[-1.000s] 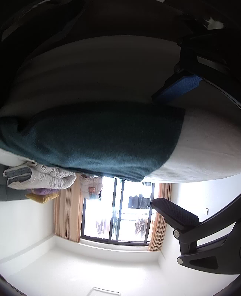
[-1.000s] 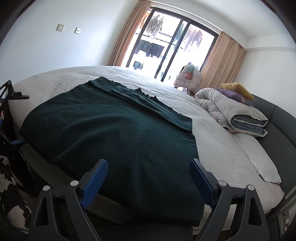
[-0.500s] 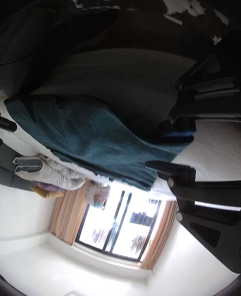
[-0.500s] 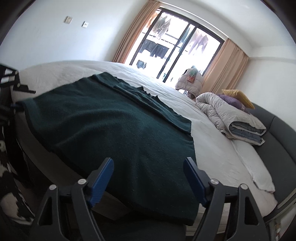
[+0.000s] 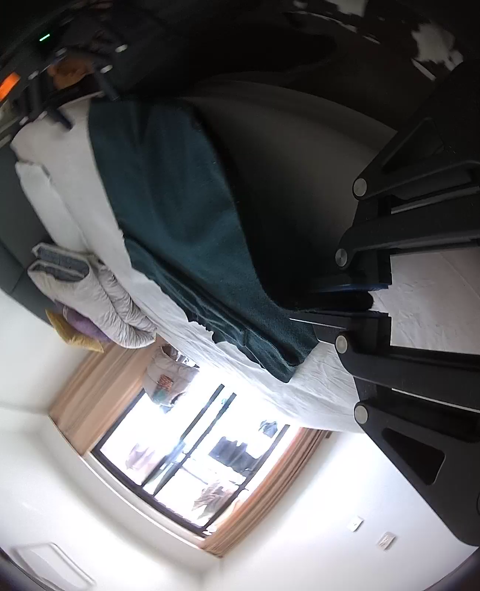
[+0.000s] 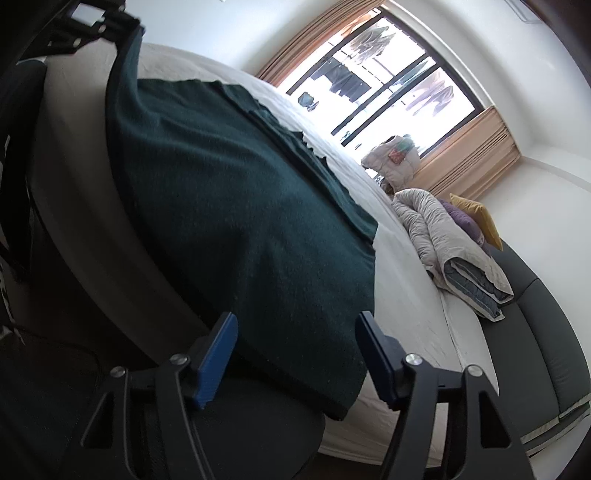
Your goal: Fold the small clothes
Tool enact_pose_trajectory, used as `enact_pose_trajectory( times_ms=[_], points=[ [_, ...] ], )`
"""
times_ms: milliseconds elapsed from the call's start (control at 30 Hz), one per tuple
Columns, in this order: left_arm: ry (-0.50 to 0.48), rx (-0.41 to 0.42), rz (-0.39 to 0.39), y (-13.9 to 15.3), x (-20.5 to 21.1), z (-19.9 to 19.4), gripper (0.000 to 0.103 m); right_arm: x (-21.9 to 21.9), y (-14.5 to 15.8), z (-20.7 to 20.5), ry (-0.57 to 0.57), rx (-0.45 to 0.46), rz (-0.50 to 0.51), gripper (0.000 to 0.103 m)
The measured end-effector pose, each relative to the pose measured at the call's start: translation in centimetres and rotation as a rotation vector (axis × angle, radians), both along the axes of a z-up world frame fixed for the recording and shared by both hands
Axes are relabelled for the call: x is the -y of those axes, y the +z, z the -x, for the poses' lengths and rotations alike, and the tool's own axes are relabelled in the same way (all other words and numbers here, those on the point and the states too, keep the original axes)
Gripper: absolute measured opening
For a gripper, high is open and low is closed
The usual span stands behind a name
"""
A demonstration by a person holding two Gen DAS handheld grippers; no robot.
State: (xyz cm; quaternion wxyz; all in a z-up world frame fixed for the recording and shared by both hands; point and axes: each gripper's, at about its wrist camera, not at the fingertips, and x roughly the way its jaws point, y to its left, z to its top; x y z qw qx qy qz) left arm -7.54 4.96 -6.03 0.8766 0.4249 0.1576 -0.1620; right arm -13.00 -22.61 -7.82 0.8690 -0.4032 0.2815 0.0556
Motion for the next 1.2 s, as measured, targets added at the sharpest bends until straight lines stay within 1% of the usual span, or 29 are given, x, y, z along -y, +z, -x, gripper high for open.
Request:
enact_pose_trajectory(
  times_ms=[67,200,300,400,467,533,633,667,700,733,800,867,900,933,967,1067,1200],
  points=[
    [0.023,-0.006,0.049,1.2,-0.4,-0.3,0.006,0.0,-0.4,0.0,0.001,-0.009,0.018,0.068],
    [0.066,0.000,0.141,4.6,-0.8,-2.3,0.006,0.2,-1.0,0.0,0.011,-0.040,0.032,0.068],
    [0.074,0.019,0.181,7.2,-0.8,-3.1,0.006,0.1,-1.5,-0.2,0.006,-0.044,0.056,0.068],
    [0.071,0.031,0.199,8.8,-0.5,-3.5,0.006,0.2,-2.0,-0.8,-0.014,-0.042,0.091,0.068],
    [0.068,0.034,0.198,9.1,-0.4,-3.5,0.006,0.4,-2.3,-1.3,-0.030,-0.040,0.108,0.066],
    [0.071,0.031,0.201,9.0,-0.6,-3.0,0.006,0.8,-2.5,-1.8,-0.058,-0.046,0.119,0.057],
    [0.081,0.024,0.211,8.8,-1.1,-2.8,0.006,1.6,-2.7,-2.6,-0.101,-0.066,0.127,0.047],
    [0.084,0.021,0.215,8.2,-1.4,-2.2,0.006,1.8,-2.7,-2.7,-0.110,-0.069,0.133,0.046],
    [0.086,0.018,0.220,8.3,-1.5,-2.2,0.006,2.0,-2.8,-2.7,-0.116,-0.072,0.141,0.044],
    [0.087,0.016,0.223,8.0,-1.6,-2.1,0.006,2.1,-3.0,-2.7,-0.124,-0.078,0.151,0.038],
    [0.088,0.015,0.225,7.7,-1.7,-1.9,0.006,2.6,-3.1,-2.8,-0.153,-0.087,0.167,0.031],
    [0.088,0.009,0.229,7.1,-1.7,-2.1,0.006,3.3,-3.0,-2.9,-0.188,-0.095,0.152,0.026],
    [0.090,0.006,0.230,7.0,-1.7,-2.1,0.006,3.6,-2.9,-3.0,-0.203,-0.101,0.146,0.019],
    [0.091,0.003,0.231,6.7,-1.8,-2.0,0.006,3.8,-2.8,-3.2,-0.212,-0.105,0.146,0.009],
    [0.093,0.001,0.232,6.5,-1.8,-2.1,0.006,4.0,-2.7,-3.2,-0.218,-0.104,0.147,0.006],
    [0.098,-0.001,0.235,6.2,-2.1,-2.0,0.006,4.3,-1.8,-3.2,-0.231,-0.084,0.121,0.005],
    [0.111,0.001,0.247,6.5,-2.5,-2.0,0.006,5.2,0.5,-3.4,-0.275,-0.027,0.040,0.005]
  ],
)
